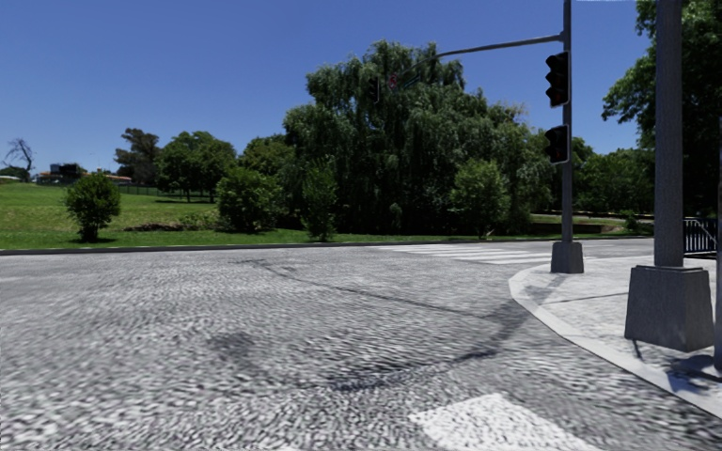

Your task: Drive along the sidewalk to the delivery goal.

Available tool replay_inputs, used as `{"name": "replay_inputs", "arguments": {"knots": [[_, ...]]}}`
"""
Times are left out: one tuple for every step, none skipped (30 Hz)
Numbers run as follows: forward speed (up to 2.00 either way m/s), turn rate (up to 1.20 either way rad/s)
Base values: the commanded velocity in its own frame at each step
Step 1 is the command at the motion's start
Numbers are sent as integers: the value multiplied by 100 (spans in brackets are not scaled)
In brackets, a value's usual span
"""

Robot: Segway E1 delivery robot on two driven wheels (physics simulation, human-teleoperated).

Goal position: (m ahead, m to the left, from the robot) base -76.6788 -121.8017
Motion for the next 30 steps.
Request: {"name": "replay_inputs", "arguments": {"knots": [[0,-28],[0,-28],[0,-28],[0,-28],[0,-28],[0,-28],[0,-28],[0,-28],[0,-28],[0,-28],[0,-28],[0,-28],[0,-28],[0,-28],[0,-29],[0,-30],[0,-32],[0,-32],[0,-33],[0,-33],[0,-34],[0,-34],[0,-35],[0,-38],[0,-40],[0,-41],[0,-41],[0,-42],[0,-42],[0,-42]]}}
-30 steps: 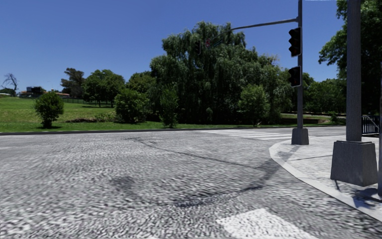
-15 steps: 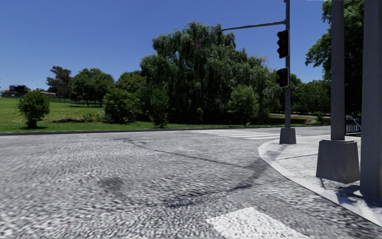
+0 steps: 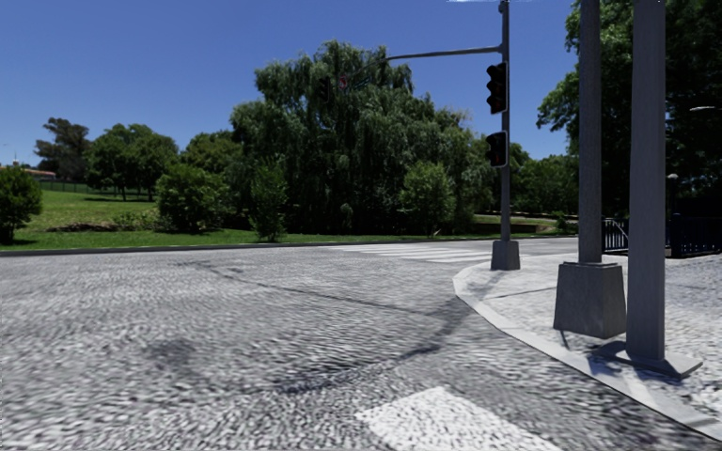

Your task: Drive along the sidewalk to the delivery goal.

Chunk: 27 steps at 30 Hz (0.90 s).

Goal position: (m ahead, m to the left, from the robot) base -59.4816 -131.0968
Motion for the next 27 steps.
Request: {"name": "replay_inputs", "arguments": {"knots": [[0,-42],[0,-42],[0,-42],[0,-42],[0,-42],[0,-42],[0,-42],[0,-42],[0,-42],[0,-42],[0,-42],[0,-42],[0,-42],[0,-42],[0,-42],[0,-42],[0,-42],[0,-42],[0,-42],[0,-42],[0,-42],[0,-42],[0,-42],[0,-42],[0,-42],[0,-42],[0,-42]]}}
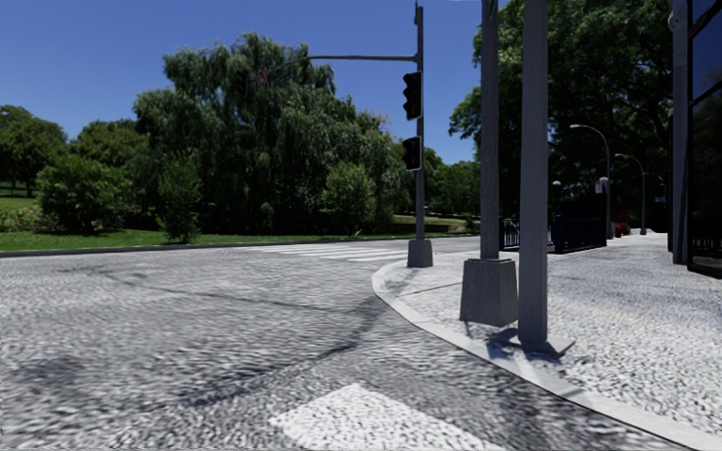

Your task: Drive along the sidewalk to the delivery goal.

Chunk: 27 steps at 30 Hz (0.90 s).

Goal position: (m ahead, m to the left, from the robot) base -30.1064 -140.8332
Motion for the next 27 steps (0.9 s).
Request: {"name": "replay_inputs", "arguments": {"knots": [[0,-42],[0,-42],[0,-42],[0,-42],[0,-42],[0,-42],[3,-42],[5,-42],[7,-42],[7,-42],[10,-42],[13,-42],[19,-42],[21,-42],[21,-42],[23,-42],[26,-42],[29,-42],[29,-42],[32,-42],[39,-42],[44,-42],[46,-42],[46,-42],[47,-42],[48,-42],[48,-42]]}}
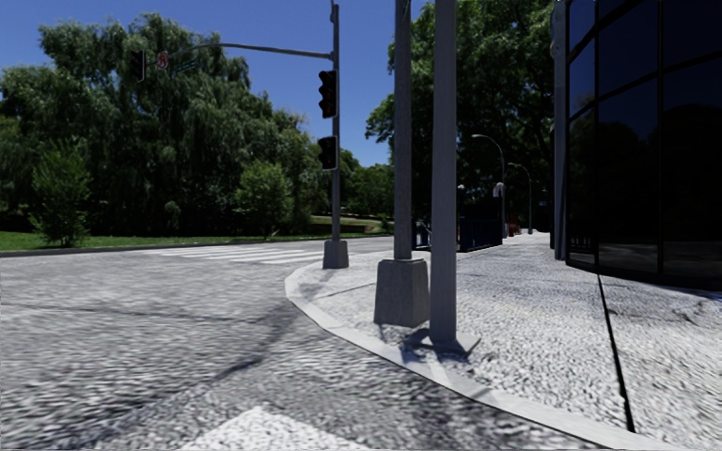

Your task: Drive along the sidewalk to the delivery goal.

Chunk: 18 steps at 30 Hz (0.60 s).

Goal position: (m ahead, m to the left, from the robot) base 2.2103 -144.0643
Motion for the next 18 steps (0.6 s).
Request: {"name": "replay_inputs", "arguments": {"knots": [[48,-42],[48,-42],[48,-42],[52,-42],[64,-42],[64,-42],[69,-42],[70,-42],[70,-42],[70,-42],[70,-42],[70,-42],[70,-42],[70,-42],[70,-42],[70,-42],[70,-42],[70,-42]]}}
